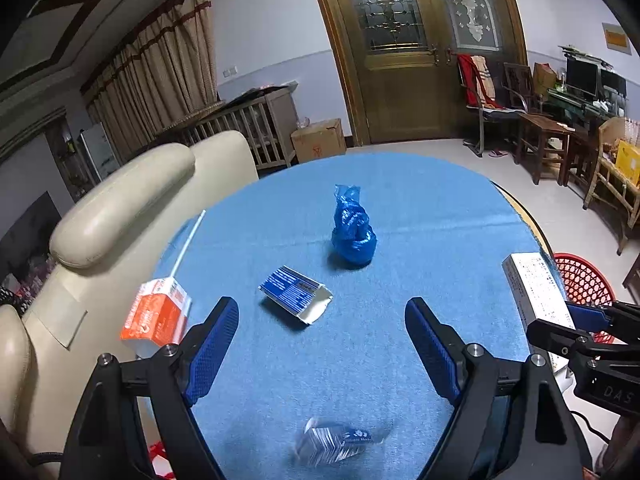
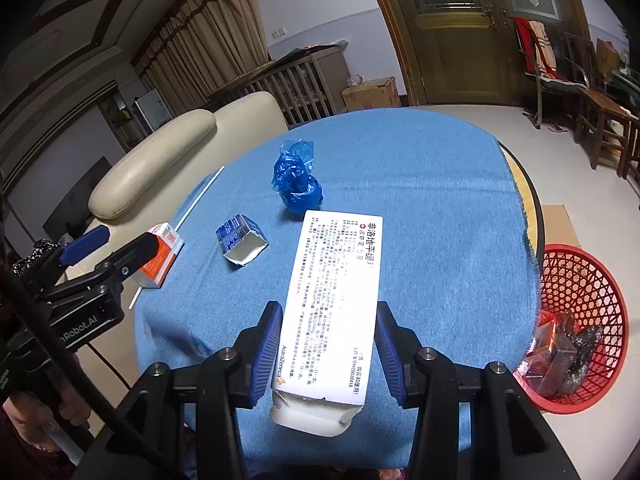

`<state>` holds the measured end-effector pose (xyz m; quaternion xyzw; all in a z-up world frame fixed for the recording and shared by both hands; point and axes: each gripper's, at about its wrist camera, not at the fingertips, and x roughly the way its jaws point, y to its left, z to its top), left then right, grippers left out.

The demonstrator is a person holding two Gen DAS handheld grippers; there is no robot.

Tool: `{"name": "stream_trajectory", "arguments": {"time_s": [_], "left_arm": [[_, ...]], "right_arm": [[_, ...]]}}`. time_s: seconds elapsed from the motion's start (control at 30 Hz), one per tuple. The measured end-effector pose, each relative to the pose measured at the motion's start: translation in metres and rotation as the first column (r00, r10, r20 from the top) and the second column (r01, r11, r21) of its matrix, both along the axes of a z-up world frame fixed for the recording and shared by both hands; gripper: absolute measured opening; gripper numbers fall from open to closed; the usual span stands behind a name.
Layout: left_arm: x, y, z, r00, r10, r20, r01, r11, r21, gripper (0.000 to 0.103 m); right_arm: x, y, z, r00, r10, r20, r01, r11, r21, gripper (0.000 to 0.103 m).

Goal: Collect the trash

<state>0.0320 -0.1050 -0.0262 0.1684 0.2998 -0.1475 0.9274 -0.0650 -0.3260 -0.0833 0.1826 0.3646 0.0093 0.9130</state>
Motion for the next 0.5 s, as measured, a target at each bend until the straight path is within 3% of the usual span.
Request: {"name": "stream_trajectory", "arguments": {"time_s": [0.1,0.37,0.5], "left_arm": [[0.003,0.004,-0.003,1.000,-0.006,-0.015,0.006,1.000,-0.009,0.086],[0.029,0.054,-0.024,0.988,0.022,-0.154,-0.039,0.993,-0.108,0.086],[0.023,0.077,-0.039,0.978,0.001,-0.207,-0.028,0.991,-0.127,0.086]], "right_arm": [[-0.001,-0.001,-0.003,1.000,-0.003,-0.004,0.003,1.000,0.001,0.049],[-0.004,-0.007,-0.009,1.000,-0.013,-0.020,0.013,1.000,0.012,0.049],[-0.005,-0.006,-0.011,1.000,-0.007,-0.025,0.007,1.000,0.012,0.049]]}}
